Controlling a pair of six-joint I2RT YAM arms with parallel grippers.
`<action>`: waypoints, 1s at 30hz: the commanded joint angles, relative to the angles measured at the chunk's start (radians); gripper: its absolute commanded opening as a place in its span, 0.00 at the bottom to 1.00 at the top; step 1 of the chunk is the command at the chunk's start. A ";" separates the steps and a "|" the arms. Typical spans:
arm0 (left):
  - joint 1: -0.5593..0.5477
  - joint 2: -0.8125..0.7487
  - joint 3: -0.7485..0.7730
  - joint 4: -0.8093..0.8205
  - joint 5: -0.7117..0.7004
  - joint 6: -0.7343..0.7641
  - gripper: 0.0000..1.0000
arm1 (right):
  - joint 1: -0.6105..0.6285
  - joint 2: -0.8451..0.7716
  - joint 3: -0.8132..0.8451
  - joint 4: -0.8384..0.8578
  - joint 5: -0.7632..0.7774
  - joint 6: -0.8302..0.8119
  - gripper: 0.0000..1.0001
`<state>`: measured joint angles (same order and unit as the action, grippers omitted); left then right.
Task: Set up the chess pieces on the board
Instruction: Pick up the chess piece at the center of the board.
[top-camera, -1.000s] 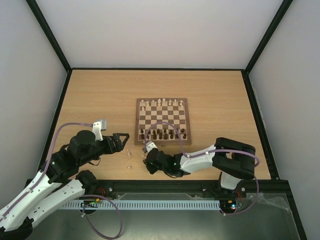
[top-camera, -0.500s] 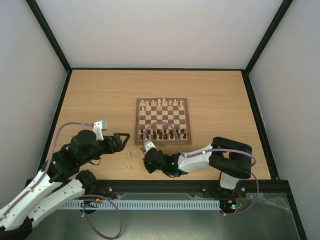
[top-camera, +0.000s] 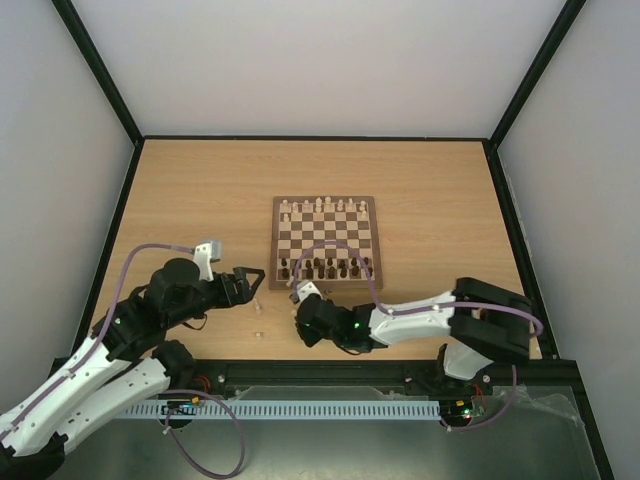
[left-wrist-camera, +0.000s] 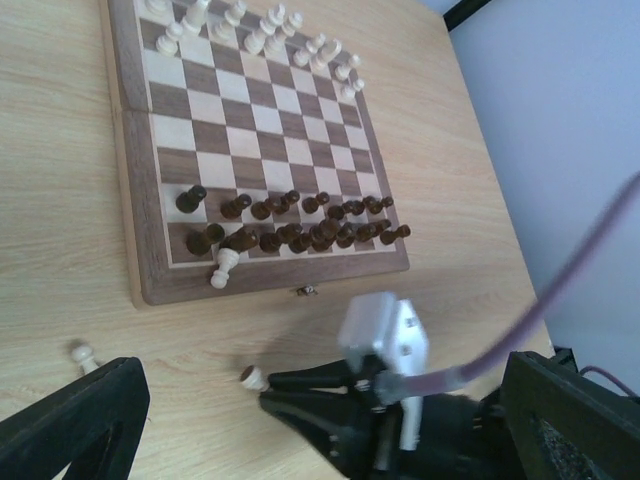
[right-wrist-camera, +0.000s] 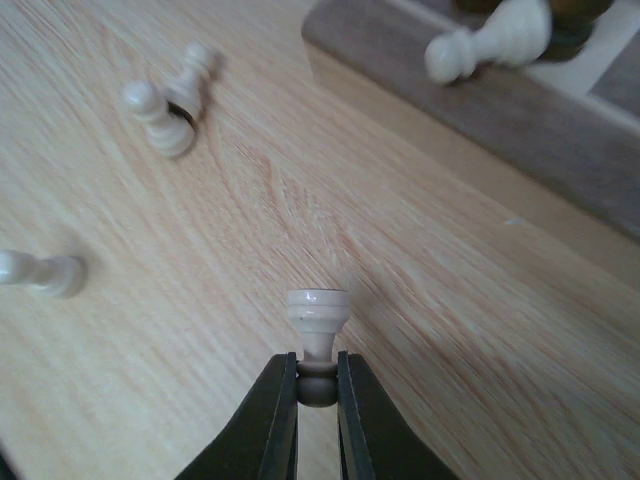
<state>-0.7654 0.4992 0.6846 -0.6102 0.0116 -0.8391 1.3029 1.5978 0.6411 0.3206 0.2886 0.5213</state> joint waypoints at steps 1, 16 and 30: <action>-0.005 0.030 -0.036 0.048 0.057 0.009 0.99 | 0.006 -0.163 -0.004 -0.241 0.026 0.037 0.09; -0.009 0.055 -0.082 0.124 0.146 0.048 0.99 | 0.006 -0.492 -0.053 -0.848 -0.039 0.457 0.12; -0.009 0.013 -0.097 0.109 0.163 0.050 1.00 | -0.045 -0.478 -0.179 -0.742 -0.066 0.498 0.11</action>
<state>-0.7696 0.5293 0.6025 -0.5068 0.1589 -0.7937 1.2846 1.1030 0.4881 -0.4412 0.2245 1.0077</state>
